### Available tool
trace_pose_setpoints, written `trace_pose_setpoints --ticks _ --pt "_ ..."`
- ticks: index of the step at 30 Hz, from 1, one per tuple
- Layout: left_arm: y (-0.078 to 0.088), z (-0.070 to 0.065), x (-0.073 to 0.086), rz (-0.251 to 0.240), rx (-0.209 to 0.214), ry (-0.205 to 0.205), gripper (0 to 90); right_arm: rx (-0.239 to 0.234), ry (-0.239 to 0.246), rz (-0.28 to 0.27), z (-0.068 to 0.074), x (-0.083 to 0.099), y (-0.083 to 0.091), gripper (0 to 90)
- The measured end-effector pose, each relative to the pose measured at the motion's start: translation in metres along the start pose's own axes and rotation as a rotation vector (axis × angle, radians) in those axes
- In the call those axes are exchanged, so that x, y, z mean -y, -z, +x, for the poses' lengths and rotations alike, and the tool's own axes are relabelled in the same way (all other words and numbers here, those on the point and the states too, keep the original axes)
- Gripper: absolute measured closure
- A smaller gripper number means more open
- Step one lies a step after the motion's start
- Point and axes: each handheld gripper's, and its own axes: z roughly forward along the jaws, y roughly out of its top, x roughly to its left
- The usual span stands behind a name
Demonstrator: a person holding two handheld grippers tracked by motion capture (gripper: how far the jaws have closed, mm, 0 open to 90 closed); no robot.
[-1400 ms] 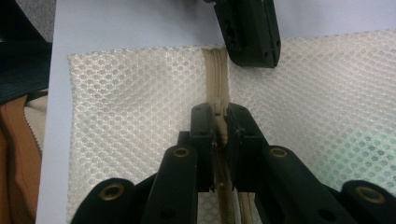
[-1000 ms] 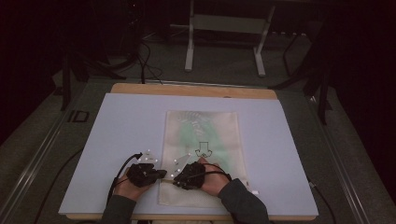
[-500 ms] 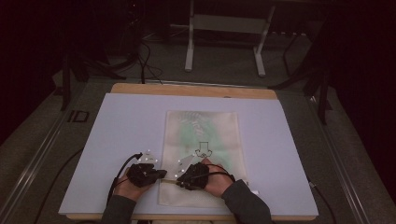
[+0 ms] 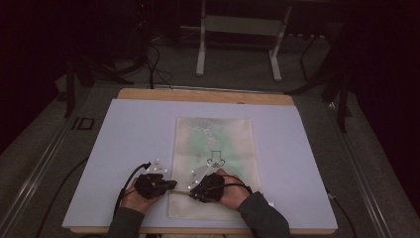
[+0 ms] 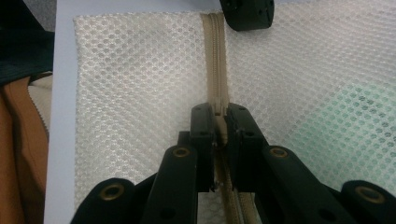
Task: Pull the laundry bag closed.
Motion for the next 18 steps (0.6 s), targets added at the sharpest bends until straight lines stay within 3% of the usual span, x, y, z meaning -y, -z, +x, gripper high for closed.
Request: trace_pose_setpoints --ticks 18 --pt "-0.0002 0.0002 0.0005 -0.005 0.004 0.007 89.6 0.004 -0.005 0.000 0.0006 0.0085 0.0056 82.4"
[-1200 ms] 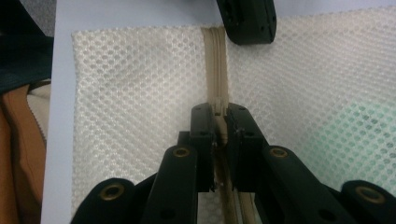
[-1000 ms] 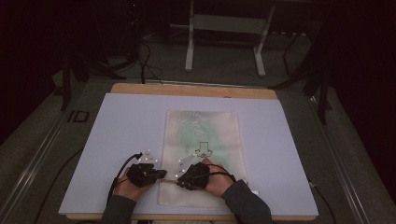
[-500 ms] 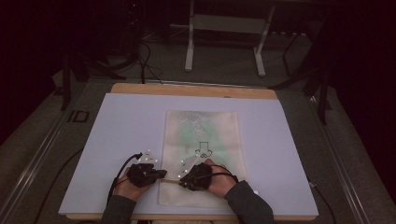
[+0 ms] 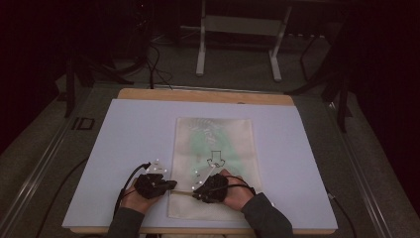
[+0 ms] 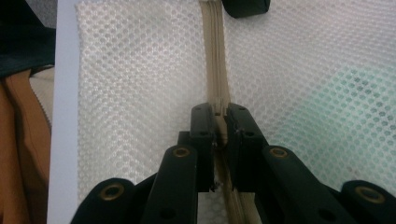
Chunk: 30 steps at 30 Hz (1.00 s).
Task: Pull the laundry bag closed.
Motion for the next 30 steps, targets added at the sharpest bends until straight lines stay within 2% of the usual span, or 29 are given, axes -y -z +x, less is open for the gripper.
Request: trace_pose_setpoints --ticks 30 --pt "0.000 0.000 0.000 0.000 0.001 0.000 89.6 0.012 -0.014 -0.004 0.001 0.011 0.008 82.4"
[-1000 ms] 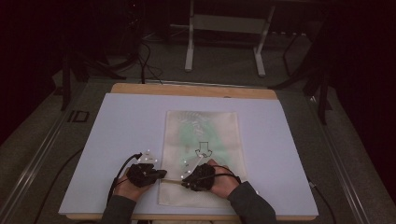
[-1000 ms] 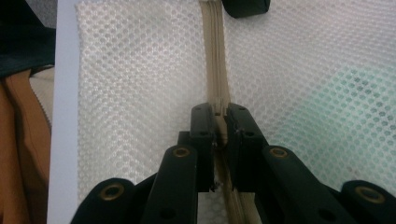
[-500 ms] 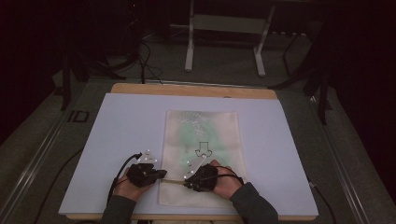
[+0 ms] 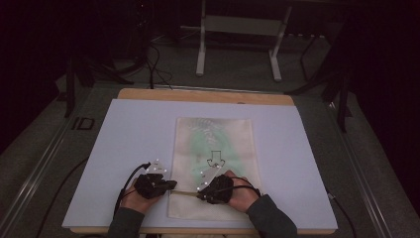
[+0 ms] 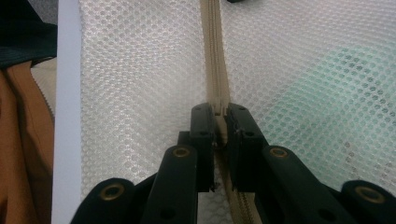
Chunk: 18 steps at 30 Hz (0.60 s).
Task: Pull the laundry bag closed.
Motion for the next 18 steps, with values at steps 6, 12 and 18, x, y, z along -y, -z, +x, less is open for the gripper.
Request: trace_pose_setpoints --ticks 6,12,18 --pt "0.0000 -0.0001 0.0000 0.000 -0.001 -0.001 89.6 0.001 -0.004 -0.003 -0.0002 0.0031 0.0020 82.4" --pt "0.0000 0.0000 0.0000 0.000 0.000 -0.001 89.6 0.004 -0.001 -0.001 0.0005 0.0029 0.0020 82.4" --pt "0.0001 0.0001 0.0000 0.001 0.001 -0.001 89.6 0.010 0.007 0.012 0.0020 0.0030 0.0043 82.4"
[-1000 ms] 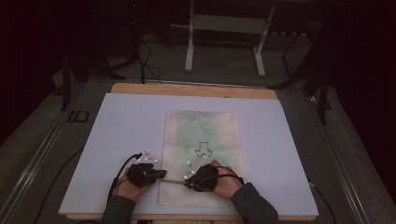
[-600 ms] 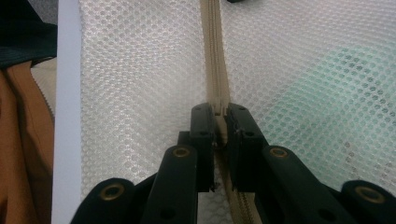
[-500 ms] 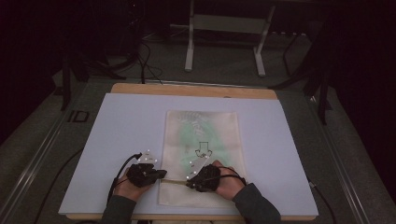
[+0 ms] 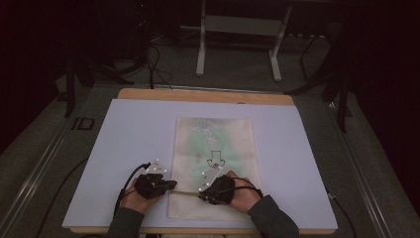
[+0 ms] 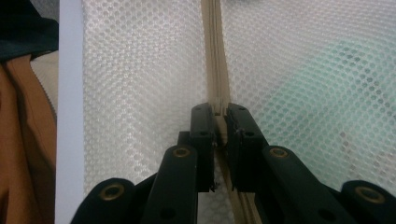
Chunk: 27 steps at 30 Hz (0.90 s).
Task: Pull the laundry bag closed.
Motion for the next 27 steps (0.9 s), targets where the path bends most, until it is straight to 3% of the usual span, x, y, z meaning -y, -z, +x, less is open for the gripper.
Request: trace_pose_setpoints --ticks 27 --pt "0.000 0.000 0.000 0.000 0.000 0.000 89.6 0.009 -0.008 0.003 0.001 0.013 0.011 82.4"
